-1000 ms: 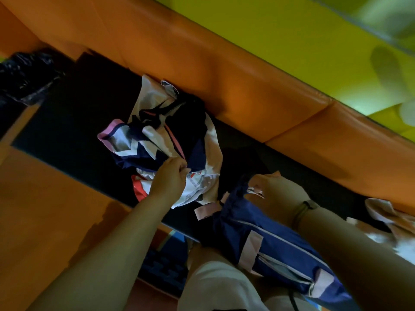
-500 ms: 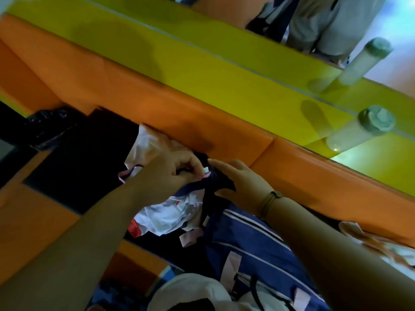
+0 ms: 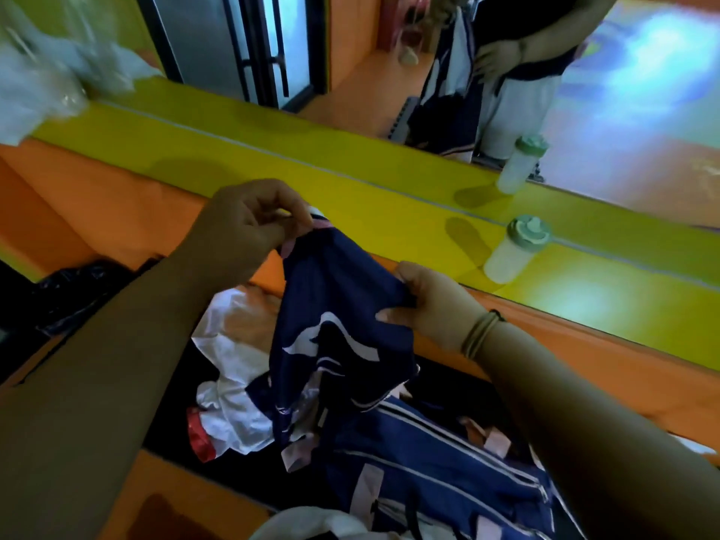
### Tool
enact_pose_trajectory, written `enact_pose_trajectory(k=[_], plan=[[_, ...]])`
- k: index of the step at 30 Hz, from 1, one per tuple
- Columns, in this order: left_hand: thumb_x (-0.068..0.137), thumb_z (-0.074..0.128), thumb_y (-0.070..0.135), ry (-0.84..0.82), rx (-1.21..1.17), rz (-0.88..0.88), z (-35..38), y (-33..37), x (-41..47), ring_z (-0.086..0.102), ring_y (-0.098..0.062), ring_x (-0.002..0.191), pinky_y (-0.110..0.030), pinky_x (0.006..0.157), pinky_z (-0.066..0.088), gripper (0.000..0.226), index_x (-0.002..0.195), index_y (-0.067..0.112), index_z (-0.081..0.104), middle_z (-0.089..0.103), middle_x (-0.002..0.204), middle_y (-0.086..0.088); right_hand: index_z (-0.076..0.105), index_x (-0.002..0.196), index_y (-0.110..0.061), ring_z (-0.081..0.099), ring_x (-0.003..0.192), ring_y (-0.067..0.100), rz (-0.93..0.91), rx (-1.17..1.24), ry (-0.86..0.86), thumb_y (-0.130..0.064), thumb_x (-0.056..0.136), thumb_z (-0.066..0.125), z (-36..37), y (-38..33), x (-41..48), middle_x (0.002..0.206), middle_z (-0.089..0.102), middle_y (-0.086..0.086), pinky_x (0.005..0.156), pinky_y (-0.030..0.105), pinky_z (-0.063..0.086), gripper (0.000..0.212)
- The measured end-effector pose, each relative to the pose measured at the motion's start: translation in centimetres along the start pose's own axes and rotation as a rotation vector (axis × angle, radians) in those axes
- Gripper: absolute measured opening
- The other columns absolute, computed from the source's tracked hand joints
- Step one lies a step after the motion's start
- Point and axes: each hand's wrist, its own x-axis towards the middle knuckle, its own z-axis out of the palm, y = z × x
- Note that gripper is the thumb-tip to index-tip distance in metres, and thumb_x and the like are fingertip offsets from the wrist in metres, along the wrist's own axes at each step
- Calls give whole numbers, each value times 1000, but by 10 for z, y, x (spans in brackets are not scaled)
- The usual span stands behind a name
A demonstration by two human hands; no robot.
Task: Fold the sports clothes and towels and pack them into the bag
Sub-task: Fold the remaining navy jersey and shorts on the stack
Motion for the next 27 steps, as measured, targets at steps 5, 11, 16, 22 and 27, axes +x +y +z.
enact_pose_trajectory(k=[5, 11, 16, 22, 27], plan=[[78, 59, 5, 66, -152, 222, 6, 63, 7, 56, -22, 57, -31, 59, 41, 36, 63, 37, 67, 63, 57, 4, 66, 99, -15, 60, 87, 25, 77, -232, -55, -23, 83, 68, -23, 9, -31, 90, 67, 8, 72, 32, 45, 19], [82, 65, 1, 87, -150, 263, 24, 80, 16, 57, -26, 74, -33, 68, 48, 38, 66, 35, 67, 68, 71, -3, 52, 84, -26, 51, 73, 17, 244, -132, 82, -20, 83, 69, -76, 42, -69, 77, 56, -3, 65, 25, 37, 19], [87, 62, 0, 109, -97, 159, 38, 78, 22, 57, -4, 53, -21, 55, 47, 41, 65, 35, 67, 66, 59, 10, 52, 71, -23, 45, 59, 11, 273, -158, 171, -28, 82, 71, -121, 51, -103, 64, 49, -7, 52, 21, 33, 22], [89, 60, 4, 43, 155, 120, 68, 86, 32, 53, -21, 57, -23, 52, 41, 34, 71, 32, 64, 63, 77, 8, 71, 79, -11, 55, 67, 14, 176, -104, 277, -24, 80, 73, -174, 34, -136, 77, 68, 14, 62, 27, 44, 13], [88, 61, 5, -58, 253, 157, 110, 111, 39, 55, -6, 73, -24, 62, 40, 26, 78, 30, 62, 60, 85, 9, 68, 79, 0, 53, 60, 8, 101, -31, 430, -17, 82, 71, -203, 27, -152, 67, 61, 13, 61, 27, 47, 17]])
